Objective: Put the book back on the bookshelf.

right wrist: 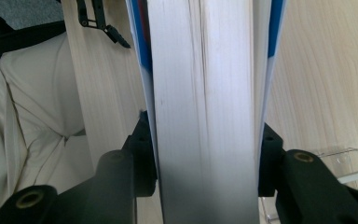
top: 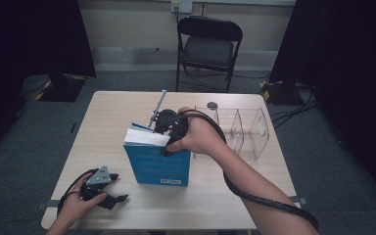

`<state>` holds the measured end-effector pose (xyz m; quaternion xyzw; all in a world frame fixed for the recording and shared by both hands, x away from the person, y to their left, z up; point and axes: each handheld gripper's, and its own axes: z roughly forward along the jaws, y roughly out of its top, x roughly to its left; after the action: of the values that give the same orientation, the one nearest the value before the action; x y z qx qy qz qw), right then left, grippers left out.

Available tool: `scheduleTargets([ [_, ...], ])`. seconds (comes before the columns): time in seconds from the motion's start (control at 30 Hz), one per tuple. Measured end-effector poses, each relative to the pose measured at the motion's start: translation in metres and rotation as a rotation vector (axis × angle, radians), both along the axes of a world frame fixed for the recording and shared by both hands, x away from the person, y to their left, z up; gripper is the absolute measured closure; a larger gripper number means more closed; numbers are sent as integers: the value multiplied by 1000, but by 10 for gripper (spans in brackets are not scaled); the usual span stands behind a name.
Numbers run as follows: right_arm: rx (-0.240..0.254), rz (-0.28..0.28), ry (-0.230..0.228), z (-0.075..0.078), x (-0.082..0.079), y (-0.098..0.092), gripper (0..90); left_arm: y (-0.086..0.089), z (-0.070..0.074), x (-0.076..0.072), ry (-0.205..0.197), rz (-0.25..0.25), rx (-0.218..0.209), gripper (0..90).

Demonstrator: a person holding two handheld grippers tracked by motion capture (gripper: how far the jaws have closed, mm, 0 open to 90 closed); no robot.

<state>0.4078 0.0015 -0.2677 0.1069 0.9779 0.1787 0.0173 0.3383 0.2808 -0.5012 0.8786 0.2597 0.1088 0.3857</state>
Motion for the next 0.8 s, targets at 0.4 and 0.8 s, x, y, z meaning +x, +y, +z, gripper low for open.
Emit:
scheduleTargets([
  [0.4,-63,6,28,-3,0,-7,556,0,0,0,-1,1,2,124],
  [0.8,-94,9,45,-15,2,-12,547,0,0,0,-4,0,5,122],
])
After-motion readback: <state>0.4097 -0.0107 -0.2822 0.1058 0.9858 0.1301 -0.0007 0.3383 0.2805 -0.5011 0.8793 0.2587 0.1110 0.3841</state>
